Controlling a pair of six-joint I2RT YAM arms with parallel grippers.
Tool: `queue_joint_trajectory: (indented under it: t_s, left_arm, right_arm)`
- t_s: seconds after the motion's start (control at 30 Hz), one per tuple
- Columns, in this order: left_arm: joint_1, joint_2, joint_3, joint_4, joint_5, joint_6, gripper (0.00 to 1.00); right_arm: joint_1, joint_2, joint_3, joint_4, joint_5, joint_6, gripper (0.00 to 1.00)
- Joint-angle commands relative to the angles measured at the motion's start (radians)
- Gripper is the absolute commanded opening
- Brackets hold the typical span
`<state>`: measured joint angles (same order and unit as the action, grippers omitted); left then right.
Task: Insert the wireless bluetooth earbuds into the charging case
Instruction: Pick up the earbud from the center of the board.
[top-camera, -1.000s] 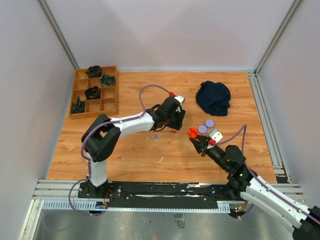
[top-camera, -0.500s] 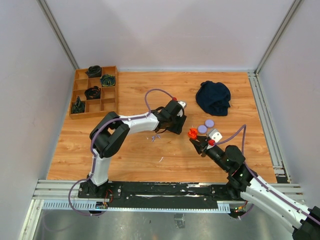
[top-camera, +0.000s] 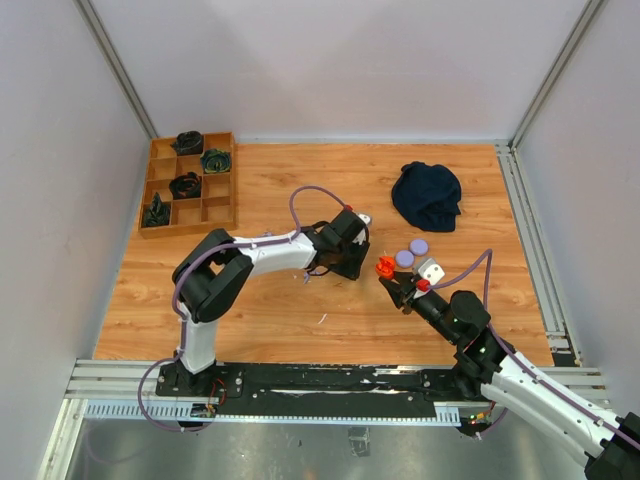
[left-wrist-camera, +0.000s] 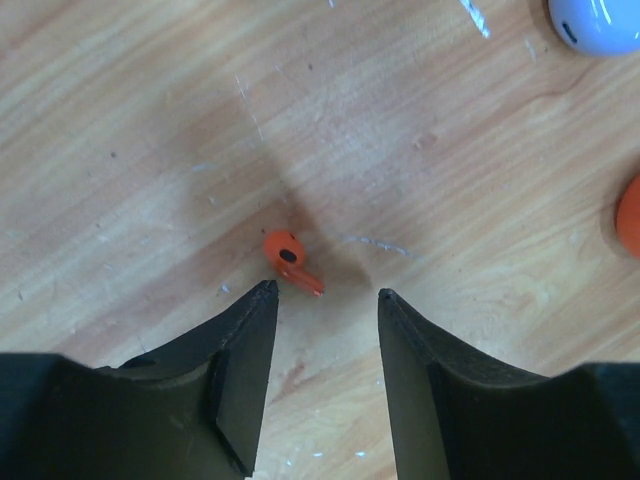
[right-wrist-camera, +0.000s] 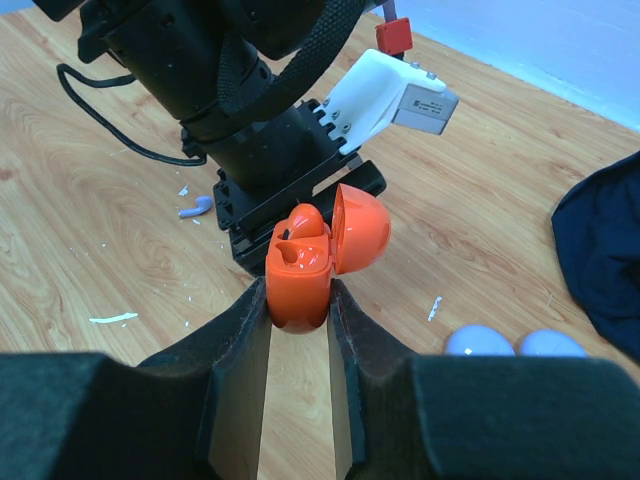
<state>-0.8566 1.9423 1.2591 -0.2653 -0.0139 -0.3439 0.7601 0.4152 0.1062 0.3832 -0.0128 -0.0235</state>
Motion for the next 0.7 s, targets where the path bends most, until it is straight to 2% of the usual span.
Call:
queue_joint_trajectory:
  t_s: [0.0, 0.2, 0.67]
  left_arm:
    - [-0.014, -0.047, -0.016, -0.049, -0.029, -0.028, 0.49]
    - [-0.015, -0.014, 0.061, -0.099, -0.156, -0.046, 0.50]
    - [-0.013, 0.125, 0.200, -0.136, -0.166, -0.041, 0.43]
  right_arm:
    - [-0.020, -0.018, -0.002, 0.011, 0.010, 0.013, 0.08]
    - [-0.021, -0.022, 0.000, 0.003, 0.013, 0.013, 0.08]
    - [-0.020, -0.042, 0.000, -0.012, 0.020, 0.010, 0.08]
